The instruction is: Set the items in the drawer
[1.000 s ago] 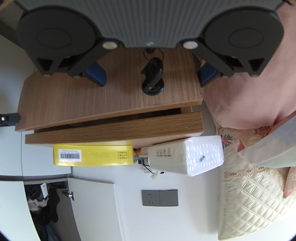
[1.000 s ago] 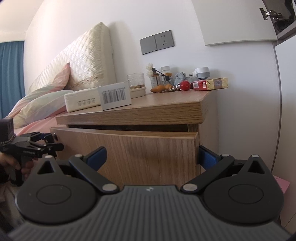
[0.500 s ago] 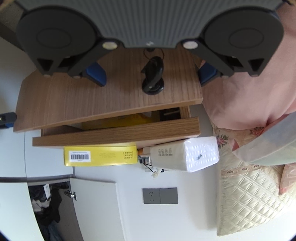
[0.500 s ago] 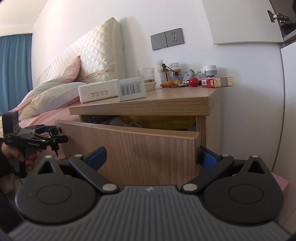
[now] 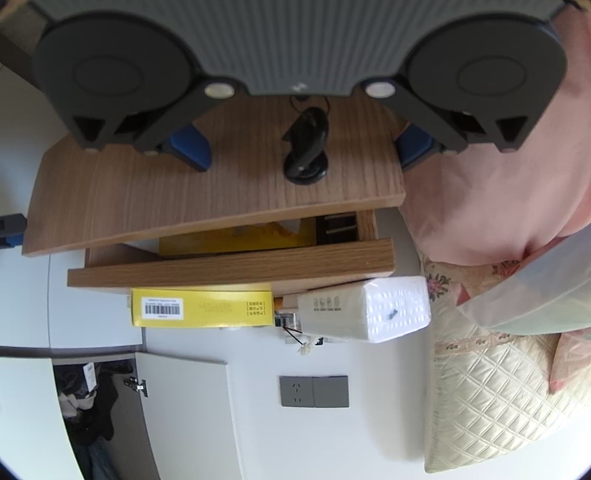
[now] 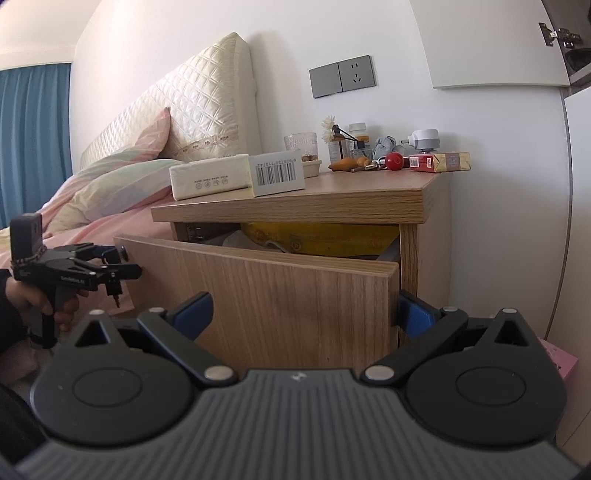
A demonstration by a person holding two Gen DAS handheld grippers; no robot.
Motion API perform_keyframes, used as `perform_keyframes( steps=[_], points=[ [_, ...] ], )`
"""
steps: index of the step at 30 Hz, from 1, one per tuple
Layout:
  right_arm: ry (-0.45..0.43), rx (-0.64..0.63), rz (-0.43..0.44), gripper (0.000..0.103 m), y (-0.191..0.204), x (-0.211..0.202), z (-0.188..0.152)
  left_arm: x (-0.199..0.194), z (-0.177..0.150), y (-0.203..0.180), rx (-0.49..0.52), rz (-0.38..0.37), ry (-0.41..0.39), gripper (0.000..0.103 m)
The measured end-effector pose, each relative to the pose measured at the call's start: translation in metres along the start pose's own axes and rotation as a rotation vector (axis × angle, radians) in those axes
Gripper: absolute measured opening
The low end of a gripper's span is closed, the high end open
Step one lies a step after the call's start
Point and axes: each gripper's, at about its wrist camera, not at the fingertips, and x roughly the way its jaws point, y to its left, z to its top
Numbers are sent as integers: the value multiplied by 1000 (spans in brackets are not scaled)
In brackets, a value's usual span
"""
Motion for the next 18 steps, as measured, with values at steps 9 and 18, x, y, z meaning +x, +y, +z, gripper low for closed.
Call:
perform_keyframes(
  steps=[9,18],
  points=[
    [10,-17,25,103,7,-12,-3,-16,-7,-4,-7,3,-16,103],
    [22,-36,61,103,16,-30,-8,-37,-13,-9,-2,2,-15,103]
  ],
)
